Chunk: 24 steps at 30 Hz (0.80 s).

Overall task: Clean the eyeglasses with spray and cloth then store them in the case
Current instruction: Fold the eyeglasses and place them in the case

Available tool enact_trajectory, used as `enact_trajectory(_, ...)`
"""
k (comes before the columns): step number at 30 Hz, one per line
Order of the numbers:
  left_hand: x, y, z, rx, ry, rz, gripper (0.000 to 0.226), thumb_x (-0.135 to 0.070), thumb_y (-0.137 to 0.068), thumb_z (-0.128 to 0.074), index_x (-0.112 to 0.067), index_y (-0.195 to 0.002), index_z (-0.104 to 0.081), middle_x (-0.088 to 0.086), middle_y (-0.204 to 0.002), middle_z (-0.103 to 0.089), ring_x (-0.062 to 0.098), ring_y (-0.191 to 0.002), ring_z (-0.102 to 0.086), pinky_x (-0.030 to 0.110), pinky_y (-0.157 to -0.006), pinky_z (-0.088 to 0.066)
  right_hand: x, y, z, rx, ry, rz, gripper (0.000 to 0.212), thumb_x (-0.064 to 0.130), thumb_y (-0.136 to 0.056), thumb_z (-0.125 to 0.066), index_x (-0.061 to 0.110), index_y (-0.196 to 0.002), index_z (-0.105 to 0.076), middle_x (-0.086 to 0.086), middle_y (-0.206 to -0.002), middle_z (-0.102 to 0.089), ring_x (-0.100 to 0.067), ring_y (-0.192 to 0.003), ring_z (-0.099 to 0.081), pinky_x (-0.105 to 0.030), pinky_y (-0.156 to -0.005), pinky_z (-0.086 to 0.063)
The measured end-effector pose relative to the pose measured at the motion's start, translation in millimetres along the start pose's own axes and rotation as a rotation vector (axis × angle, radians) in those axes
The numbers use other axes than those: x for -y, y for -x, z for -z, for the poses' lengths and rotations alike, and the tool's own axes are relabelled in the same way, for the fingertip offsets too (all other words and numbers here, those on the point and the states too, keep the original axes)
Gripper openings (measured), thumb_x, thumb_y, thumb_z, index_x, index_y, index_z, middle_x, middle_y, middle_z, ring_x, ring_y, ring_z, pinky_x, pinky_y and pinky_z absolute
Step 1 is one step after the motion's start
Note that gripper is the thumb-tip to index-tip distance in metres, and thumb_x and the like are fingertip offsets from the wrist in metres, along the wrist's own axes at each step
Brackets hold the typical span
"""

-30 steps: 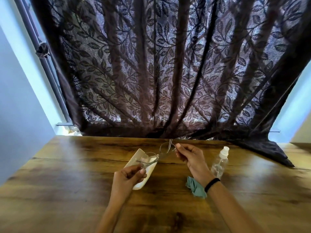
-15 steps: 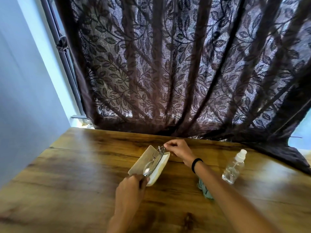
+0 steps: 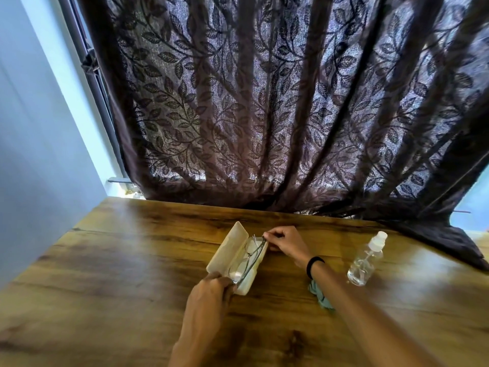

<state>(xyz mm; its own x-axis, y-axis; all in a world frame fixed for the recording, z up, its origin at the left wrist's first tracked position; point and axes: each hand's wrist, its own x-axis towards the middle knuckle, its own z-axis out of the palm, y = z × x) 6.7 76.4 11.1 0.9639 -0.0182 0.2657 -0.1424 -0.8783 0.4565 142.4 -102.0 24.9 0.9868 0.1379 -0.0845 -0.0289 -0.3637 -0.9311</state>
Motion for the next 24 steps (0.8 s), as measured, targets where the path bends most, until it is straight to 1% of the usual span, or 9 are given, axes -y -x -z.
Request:
enact_trajectory(3, -1.5, 1.8, 1.3, -0.002, 0.005, -0.008, 0.021, -0.03, -0.086, -0.06, -0.027, -0.105, -0.067, -0.011, -0.115, -0.064, 0.004, -0.1, -0.06, 0.016, -0.084, -0.048, -4.5, 0.4, 0.7, -0.016, -0.059, -0.028, 0.018, 0.012, -0.086, -0.062, -0.002, -0.097, -0.066, -0.017, -0.103, -0.067, -0.011, -0.081, -0.062, -0.012, -0.062, -0.054)
enact_trajectory(7, -4.2, 4.7, 1.8, 0.0, -0.003, -0.009, 0.021, -0.029, -0.086, -0.059, -0.028, -0.105, -0.067, -0.012, -0.112, -0.063, 0.003, -0.095, -0.06, 0.013, -0.079, -0.048, -9.0, 1.1, 1.6, -0.024, -0.125, -0.067, 0.015, 0.008, -0.084, -0.063, -0.002, -0.094, -0.066, -0.018, -0.101, -0.066, -0.008, -0.077, -0.062, -0.011, -0.058, -0.054)
enact_trajectory(11, -4.4, 7.0, -0.2, 0.008, -0.002, 0.0, 0.021, -0.028, -0.088, -0.056, -0.027, -0.107, -0.066, -0.011, -0.113, -0.061, 0.004, -0.096, -0.06, 0.016, -0.08, -0.05, -8.8, 1.3, 1.5, -0.023, -0.125, -0.077, 0.014, 0.008, -0.084, -0.063, -0.003, -0.093, -0.065, -0.019, -0.102, -0.066, -0.011, -0.078, -0.063, -0.014, -0.061, -0.055)
enact_trajectory(14, -5.3, 8.5, -0.8, 0.004, 0.02, 0.015, 0.021, -0.026, -0.086, -0.058, -0.024, -0.106, -0.067, -0.009, -0.112, -0.062, 0.006, -0.096, -0.061, 0.019, -0.08, -0.052, -8.5, 1.7, 1.5, -0.024, -0.129, -0.083, 0.016, 0.008, -0.084, -0.064, -0.004, -0.094, -0.065, -0.019, -0.101, -0.066, -0.011, -0.078, -0.062, -0.013, -0.06, -0.054)
enact_trajectory(16, -5.9, 9.1, -0.9, -0.007, 0.045, 0.031, 0.019, -0.025, -0.085, -0.061, -0.023, -0.103, -0.069, -0.008, -0.111, -0.063, 0.006, -0.093, -0.061, 0.018, -0.077, -0.051, -8.4, 2.2, 2.1, -0.013, -0.146, -0.087, 0.017, 0.007, -0.084, -0.063, -0.005, -0.095, -0.064, -0.017, -0.099, -0.065, -0.01, -0.077, -0.062, -0.011, -0.058, -0.054)
enact_trajectory(19, -6.3, 9.8, -1.4, -0.026, 0.08, 0.059, 0.018, -0.024, -0.082, -0.065, -0.022, -0.099, -0.07, -0.01, -0.109, -0.063, 0.004, -0.091, -0.06, 0.013, -0.074, -0.047, -8.5, 2.9, 3.3, 0.005, -0.164, -0.105, 0.017, 0.007, -0.083, -0.064, -0.006, -0.095, -0.063, -0.012, -0.093, -0.064, -0.009, -0.077, -0.062, -0.012, -0.058, -0.054)
enact_trajectory(21, -6.4, 10.1, -2.3, -0.033, 0.089, 0.08, 0.018, -0.024, -0.081, -0.066, -0.022, -0.099, -0.07, -0.009, -0.109, -0.063, 0.003, -0.091, -0.059, 0.012, -0.075, -0.046, -9.0, 2.9, 3.7, 0.018, -0.167, -0.112, 0.015, 0.006, -0.083, -0.064, -0.005, -0.093, -0.063, -0.009, -0.088, -0.064, -0.01, -0.077, -0.062, -0.013, -0.058, -0.054)
enact_trajectory(24, -5.9, 10.0, -3.6, -0.041, 0.096, 0.102, 0.019, -0.023, -0.08, -0.068, -0.021, -0.098, -0.07, -0.009, -0.109, -0.062, 0.004, -0.092, -0.059, 0.013, -0.076, -0.046, -9.9, 2.5, 2.2, 0.03, -0.173, -0.142, 0.004, 0.005, -0.083, -0.064, 0.004, -0.083, -0.06, -0.004, -0.083, -0.062, -0.01, -0.077, -0.061, -0.014, -0.056, -0.055)
